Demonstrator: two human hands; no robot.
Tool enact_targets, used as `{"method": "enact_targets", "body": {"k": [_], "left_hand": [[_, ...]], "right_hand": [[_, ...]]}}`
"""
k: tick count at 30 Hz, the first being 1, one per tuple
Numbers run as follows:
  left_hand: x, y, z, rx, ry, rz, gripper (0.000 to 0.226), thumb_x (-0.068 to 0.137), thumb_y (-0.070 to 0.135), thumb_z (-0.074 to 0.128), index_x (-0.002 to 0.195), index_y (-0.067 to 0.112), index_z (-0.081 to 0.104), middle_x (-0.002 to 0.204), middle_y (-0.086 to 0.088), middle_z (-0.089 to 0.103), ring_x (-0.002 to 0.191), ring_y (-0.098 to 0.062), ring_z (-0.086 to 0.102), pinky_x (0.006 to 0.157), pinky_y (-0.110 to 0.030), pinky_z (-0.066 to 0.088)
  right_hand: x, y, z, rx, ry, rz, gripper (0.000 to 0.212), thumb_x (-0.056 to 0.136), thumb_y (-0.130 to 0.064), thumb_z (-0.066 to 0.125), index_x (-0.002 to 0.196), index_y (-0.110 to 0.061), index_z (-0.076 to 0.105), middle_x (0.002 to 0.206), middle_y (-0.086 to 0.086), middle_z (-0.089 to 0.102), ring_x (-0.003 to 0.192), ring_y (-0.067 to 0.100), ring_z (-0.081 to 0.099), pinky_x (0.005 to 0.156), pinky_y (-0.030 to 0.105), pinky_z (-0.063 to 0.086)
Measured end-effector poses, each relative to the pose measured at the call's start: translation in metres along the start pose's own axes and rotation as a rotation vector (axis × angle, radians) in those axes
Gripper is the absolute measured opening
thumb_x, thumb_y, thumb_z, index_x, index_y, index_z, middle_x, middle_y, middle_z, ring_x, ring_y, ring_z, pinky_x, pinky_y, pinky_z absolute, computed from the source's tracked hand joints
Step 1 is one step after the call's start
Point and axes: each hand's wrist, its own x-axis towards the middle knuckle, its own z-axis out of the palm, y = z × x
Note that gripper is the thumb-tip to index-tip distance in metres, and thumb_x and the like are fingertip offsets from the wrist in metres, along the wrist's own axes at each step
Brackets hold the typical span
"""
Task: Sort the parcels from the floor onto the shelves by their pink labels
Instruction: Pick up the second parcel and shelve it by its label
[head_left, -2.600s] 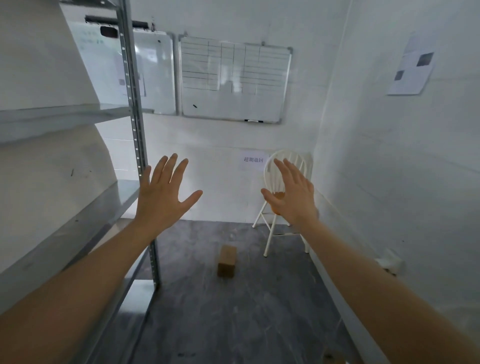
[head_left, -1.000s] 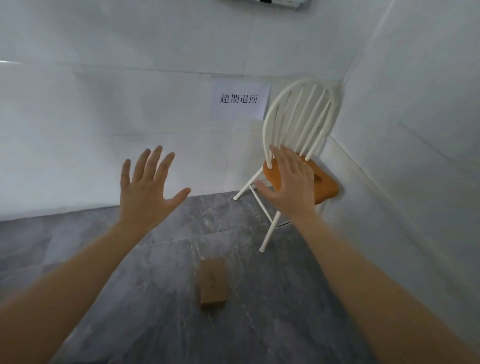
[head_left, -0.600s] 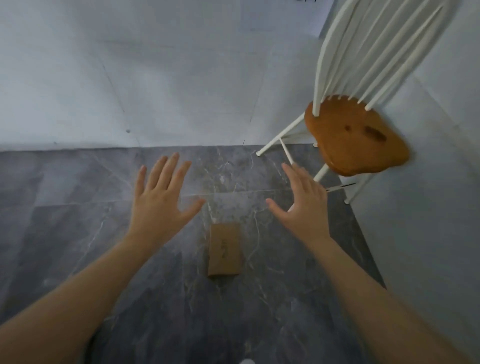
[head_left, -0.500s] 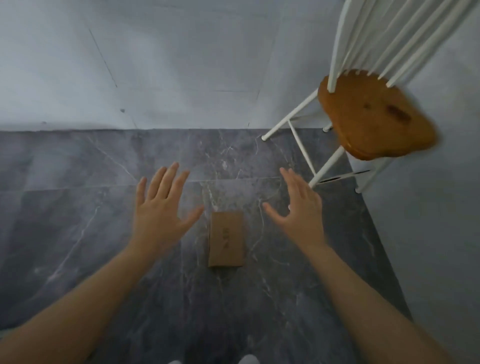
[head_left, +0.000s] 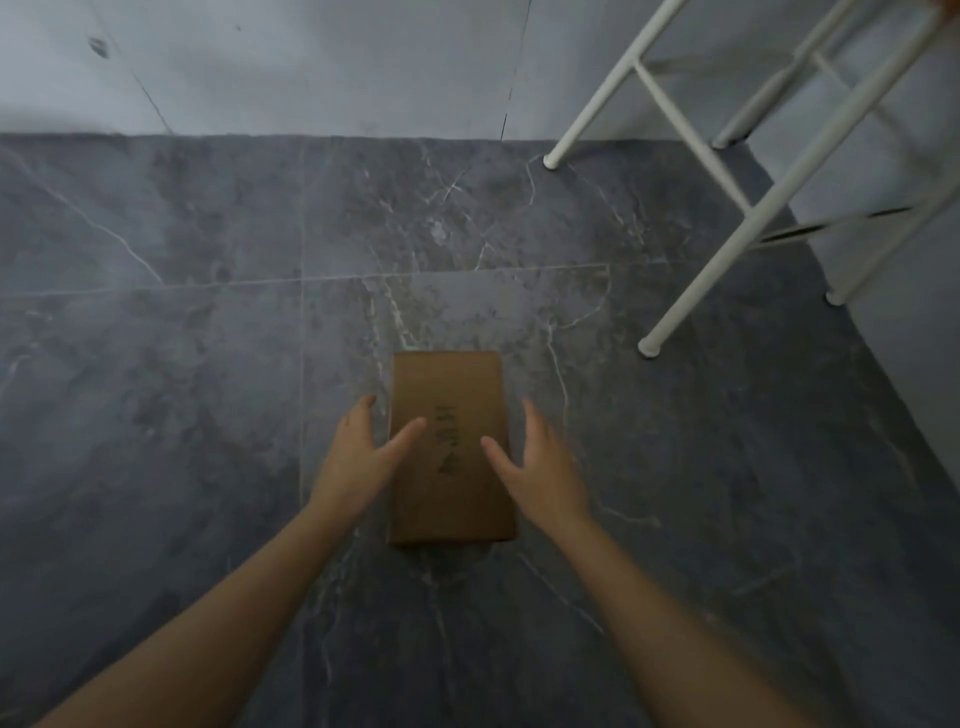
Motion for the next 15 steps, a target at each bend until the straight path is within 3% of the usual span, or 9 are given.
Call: {"method": "enact_targets", "body": {"k": [2,4,9,15], "left_hand": [[0.015,-0.013,0.02,-0.306,-0.087,-0.164,0.067,0.082,0.041,0.061,0.136,0.009,0.038,0.135,-0.013,0.05,0.117,-0.026,0.052,0.09,-0.035,0.045],[0.025,-0.026,0.035,-0.462,-0.104,-0.202,0.063,0.079,0.036,0.067,0.131,0.01,0.043,0.125,-0.011,0.058,0.105,-0.024,0.06,0.082,-0.034,0.05],[0.033,-0.046,0.051,-0.646,-0.046,-0.201,0.072,0.072,0.035,0.075,0.133,0.019,0.042,0.12,-0.009,0.062,0.101,-0.026,0.064,0.089,-0.046,0.052],[0.012,-0.004,0.03,-0.765,-0.085,-0.179,0.059,0.082,0.032,0.065,0.135,0.022,0.041,0.12,-0.008,0.061,0.098,-0.023,0.064,0.073,-0.036,0.055]], "right_hand": [[0.015,0.011,0.025,0.099,-0.004,0.012,0.082,0.087,-0.056,0.048,0.149,-0.017,0.012,0.154,0.006,0.028,0.138,0.023,0.032,0.111,0.04,0.03],[0.023,0.016,0.044,0.257,0.013,0.026,0.081,0.083,-0.054,0.055,0.147,-0.02,0.019,0.147,0.001,0.04,0.13,0.019,0.043,0.105,0.036,0.038],[0.025,0.015,0.054,0.547,0.077,0.078,0.075,0.078,-0.044,0.067,0.142,-0.026,0.03,0.127,-0.004,0.056,0.108,0.011,0.055,0.09,0.025,0.043],[0.01,-0.011,0.018,0.596,0.102,0.056,0.074,0.081,-0.043,0.065,0.143,-0.024,0.031,0.13,-0.002,0.056,0.11,0.011,0.056,0.096,0.029,0.046]]}}
